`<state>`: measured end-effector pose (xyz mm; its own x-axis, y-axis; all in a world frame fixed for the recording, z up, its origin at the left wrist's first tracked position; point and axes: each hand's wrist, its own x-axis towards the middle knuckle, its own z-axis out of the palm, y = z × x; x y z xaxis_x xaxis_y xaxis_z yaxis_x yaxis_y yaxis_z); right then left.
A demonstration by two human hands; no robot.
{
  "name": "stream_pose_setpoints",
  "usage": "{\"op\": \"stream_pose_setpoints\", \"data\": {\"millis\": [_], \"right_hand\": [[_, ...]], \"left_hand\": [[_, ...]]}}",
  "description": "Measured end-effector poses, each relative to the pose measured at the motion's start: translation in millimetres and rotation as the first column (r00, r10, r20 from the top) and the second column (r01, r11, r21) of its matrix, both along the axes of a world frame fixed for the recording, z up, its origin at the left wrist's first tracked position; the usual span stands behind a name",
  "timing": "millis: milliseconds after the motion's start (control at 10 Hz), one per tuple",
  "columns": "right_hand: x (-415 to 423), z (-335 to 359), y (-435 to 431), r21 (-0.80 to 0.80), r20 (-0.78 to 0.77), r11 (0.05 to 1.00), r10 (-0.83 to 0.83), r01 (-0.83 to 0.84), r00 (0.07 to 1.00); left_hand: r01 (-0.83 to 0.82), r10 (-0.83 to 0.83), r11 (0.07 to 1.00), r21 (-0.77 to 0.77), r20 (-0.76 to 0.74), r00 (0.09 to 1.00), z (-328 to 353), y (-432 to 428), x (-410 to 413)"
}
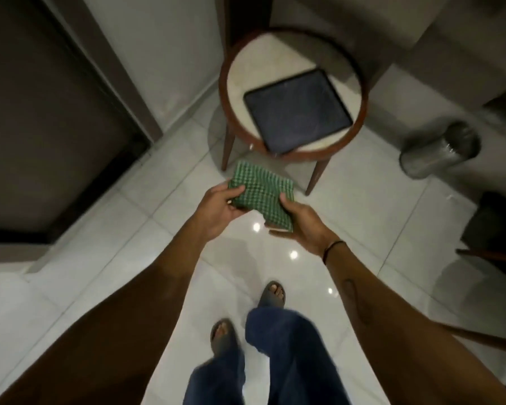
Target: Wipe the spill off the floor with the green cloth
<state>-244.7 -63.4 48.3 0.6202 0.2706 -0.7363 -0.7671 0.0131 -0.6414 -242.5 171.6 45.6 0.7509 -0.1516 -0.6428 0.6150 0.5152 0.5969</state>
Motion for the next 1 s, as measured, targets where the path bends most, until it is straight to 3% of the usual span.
{"op": "stream_pose_setpoints", "data": {"millis": [100,200,400,600,800,900,1000], "right_hand": [[63.5,8.2,-13.3,-0.029,0.094,0.987,-0.155,0.158,0.983],[128.5,1.1,-26.8,-0.121,0.164,0.969,-0.194,0.215,0.967],[258.3,-56.7,-68.8,-0.294,0.199,0.937,-0.134,0.189,0.971],[363.4,-118.1,-91.3,-0.488,0.274,0.869,0.067,0.079,0.960],[395.5,-149.2,-102.8,-0.649,0.275,0.745,0.415,-0.151,0.867],[386.0,-140.4,-105.1,-0.681,0.276,0.708,0.483,-0.185,0.831],[374.7,-128.0,-96.4,-0.691,0.322,0.703,0.509,-0.169,0.798]], "left_hand": [[0.029,-0.031,0.998,0.060,0.027,0.999,8.8,-1.9,56.0],[0.065,-0.064,0.980,0.189,-0.011,0.998,-3.9,-20.9,110.2],[0.054,-0.007,0.881,0.471,-0.101,0.995,-68.1,-73.8,216.5],[0.079,0.012,0.825,0.560,-0.157,0.987,-133.9,-104.1,314.8],[0.235,-0.112,0.653,0.720,-0.215,0.970,-165.4,-102.6,328.4],[0.271,-0.228,0.570,0.776,-0.167,0.959,-153.1,-96.5,314.0],[0.218,-0.409,0.336,0.916,-0.066,0.910,-142.5,-89.2,304.6]]}}
